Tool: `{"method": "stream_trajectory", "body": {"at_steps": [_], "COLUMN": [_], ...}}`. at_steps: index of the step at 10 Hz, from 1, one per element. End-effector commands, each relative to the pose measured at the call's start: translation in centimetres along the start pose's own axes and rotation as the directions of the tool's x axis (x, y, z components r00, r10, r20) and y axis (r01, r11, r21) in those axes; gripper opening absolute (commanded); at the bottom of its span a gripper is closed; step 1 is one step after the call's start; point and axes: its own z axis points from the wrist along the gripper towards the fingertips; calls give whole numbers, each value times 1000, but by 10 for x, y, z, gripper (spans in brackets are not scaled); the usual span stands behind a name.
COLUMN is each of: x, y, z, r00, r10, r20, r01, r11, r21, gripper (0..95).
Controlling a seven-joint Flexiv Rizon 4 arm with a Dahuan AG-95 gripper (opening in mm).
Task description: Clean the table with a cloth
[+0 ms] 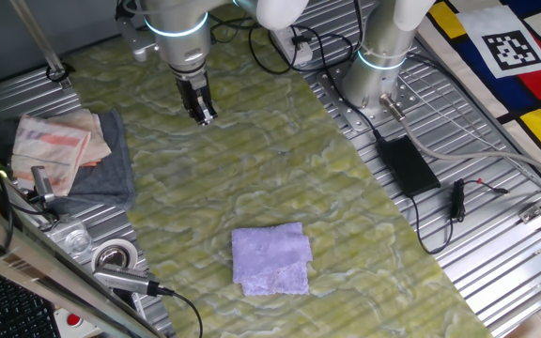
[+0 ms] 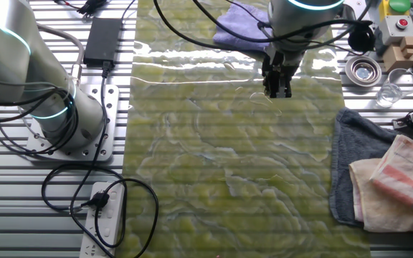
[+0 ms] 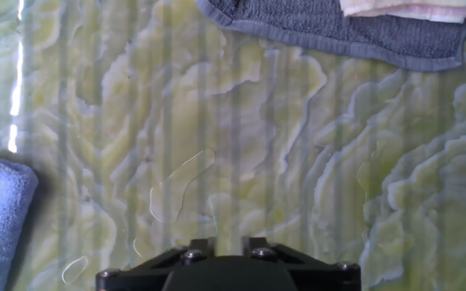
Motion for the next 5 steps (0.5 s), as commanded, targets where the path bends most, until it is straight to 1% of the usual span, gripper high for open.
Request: {"method": "stream_trajectory", "body": {"at_steps": [1, 3, 4, 5], "x": [0, 0, 0, 0], "y": [0, 0, 0, 0], "z": [0, 0, 0, 0], "r00": [999, 995, 992, 992], "r10": [-32, -99, -124, -126], "r20": [7, 15, 14, 14], "r01": [32, 99, 124, 126], "r11": [999, 995, 992, 992], "r21": [-3, -3, -2, 0], "gripper": [0, 0, 0, 0]}}
